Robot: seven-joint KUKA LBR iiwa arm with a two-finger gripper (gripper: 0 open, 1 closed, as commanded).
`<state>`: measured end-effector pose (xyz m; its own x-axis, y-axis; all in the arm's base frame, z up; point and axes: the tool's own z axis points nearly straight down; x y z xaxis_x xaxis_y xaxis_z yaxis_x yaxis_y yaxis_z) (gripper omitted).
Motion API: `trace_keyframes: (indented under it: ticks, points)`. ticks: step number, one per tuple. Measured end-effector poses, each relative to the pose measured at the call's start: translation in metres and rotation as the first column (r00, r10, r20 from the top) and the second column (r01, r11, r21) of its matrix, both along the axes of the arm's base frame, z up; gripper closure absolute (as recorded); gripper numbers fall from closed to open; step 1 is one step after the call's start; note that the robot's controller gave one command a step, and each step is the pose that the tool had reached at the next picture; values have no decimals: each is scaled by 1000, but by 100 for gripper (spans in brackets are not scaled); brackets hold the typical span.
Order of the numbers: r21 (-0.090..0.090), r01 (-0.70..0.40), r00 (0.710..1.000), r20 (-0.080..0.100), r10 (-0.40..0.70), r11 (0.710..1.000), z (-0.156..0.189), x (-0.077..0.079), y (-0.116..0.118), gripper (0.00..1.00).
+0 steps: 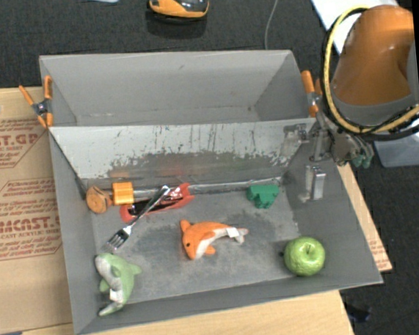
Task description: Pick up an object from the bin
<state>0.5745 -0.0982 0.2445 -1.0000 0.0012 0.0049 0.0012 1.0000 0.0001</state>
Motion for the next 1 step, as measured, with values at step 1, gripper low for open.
trace_keyframes:
  ticks: [1]
  points:
    - [-1, -1, 1000, 8, 1, 1000, 5, 1, 1, 0]
